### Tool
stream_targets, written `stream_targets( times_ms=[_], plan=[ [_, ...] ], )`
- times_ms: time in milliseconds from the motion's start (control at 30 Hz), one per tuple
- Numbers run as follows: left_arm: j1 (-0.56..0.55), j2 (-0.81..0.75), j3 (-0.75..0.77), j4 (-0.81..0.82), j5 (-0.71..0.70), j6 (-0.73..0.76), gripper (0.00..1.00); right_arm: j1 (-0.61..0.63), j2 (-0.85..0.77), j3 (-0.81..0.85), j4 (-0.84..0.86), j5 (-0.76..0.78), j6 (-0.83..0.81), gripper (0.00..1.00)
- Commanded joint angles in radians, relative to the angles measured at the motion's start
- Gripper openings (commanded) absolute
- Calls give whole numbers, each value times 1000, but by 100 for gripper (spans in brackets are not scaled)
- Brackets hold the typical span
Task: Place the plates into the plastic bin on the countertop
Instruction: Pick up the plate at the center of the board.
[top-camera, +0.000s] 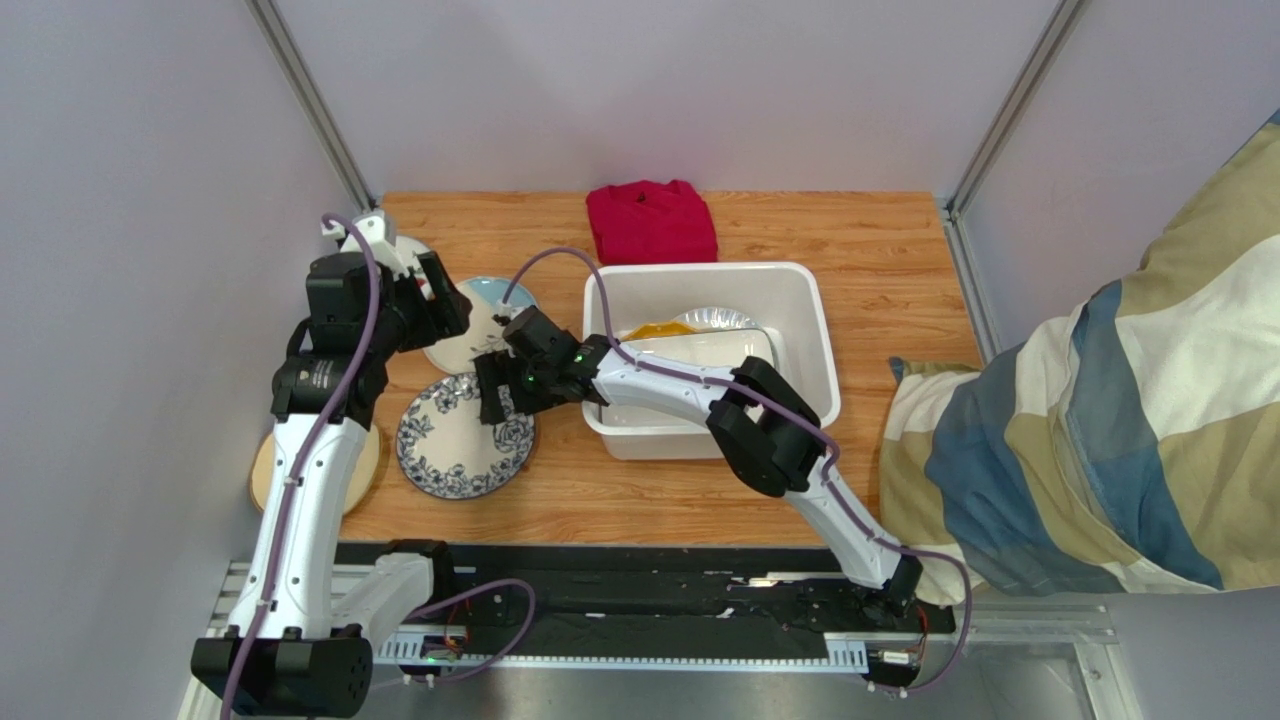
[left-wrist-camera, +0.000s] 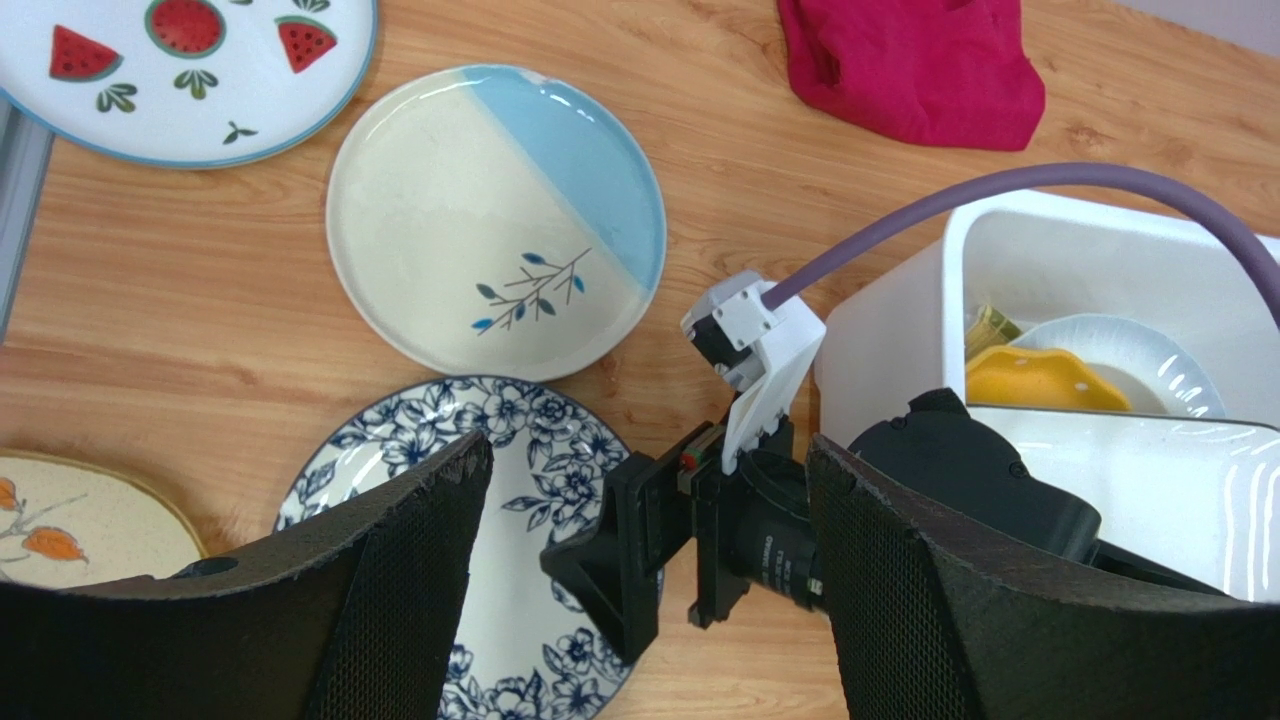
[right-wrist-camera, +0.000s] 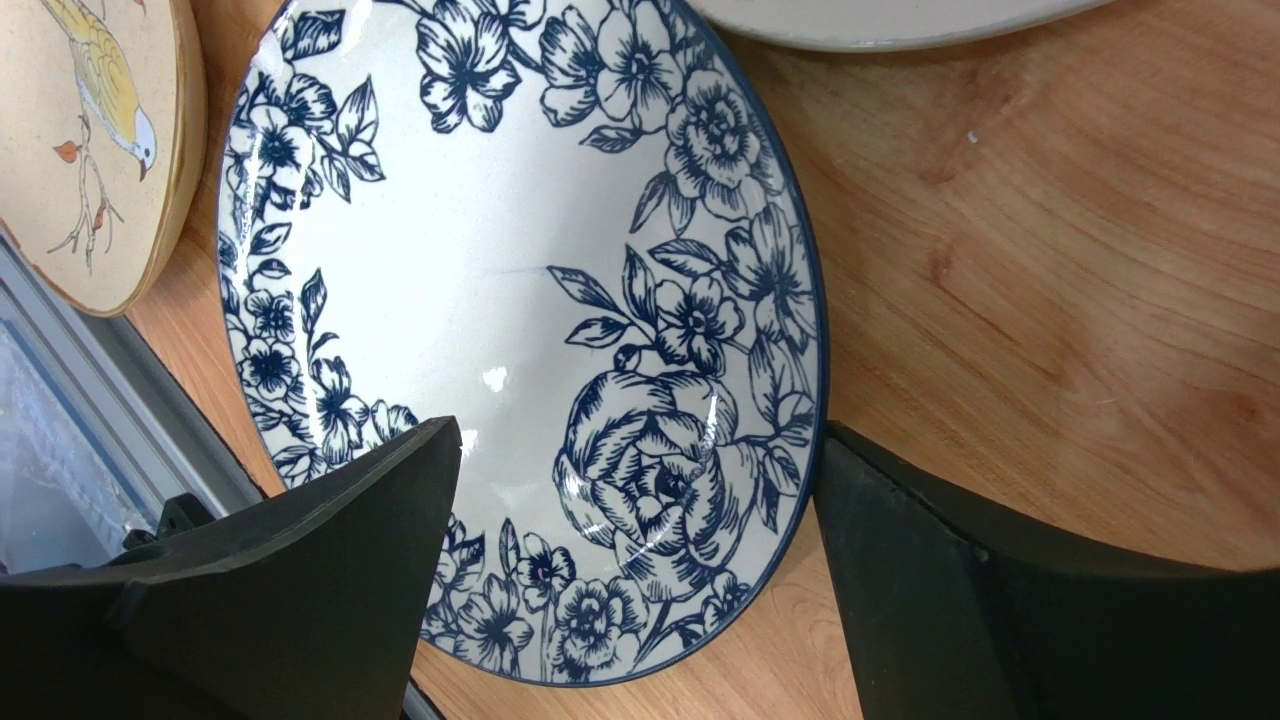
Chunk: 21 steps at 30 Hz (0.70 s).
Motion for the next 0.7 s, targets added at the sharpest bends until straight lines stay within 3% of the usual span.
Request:
stream_targets(
  times_ms=[0, 67, 133, 367, 567, 667],
  plan=[
    [7, 3, -18, 44, 11, 25, 82, -1, 43, 25, 7, -60, -11, 88],
    [7, 1, -23, 49, 14, 24, 82, -2, 58, 30, 8, -80, -1, 83],
    [5, 0, -26, 52, 18, 25, 82, -1, 69, 36, 8, -89, 7, 72],
    [7, -8, -37, 58, 38, 24, 82, -4, 110, 67, -18, -54, 28, 56],
    [7, -16, -43, 61, 46, 21, 82, -4, 138, 93, -42, -17, 39, 8],
    [7, -22, -46, 63, 46, 22, 82, -5, 139, 94, -42, 1, 29, 0]
  ],
)
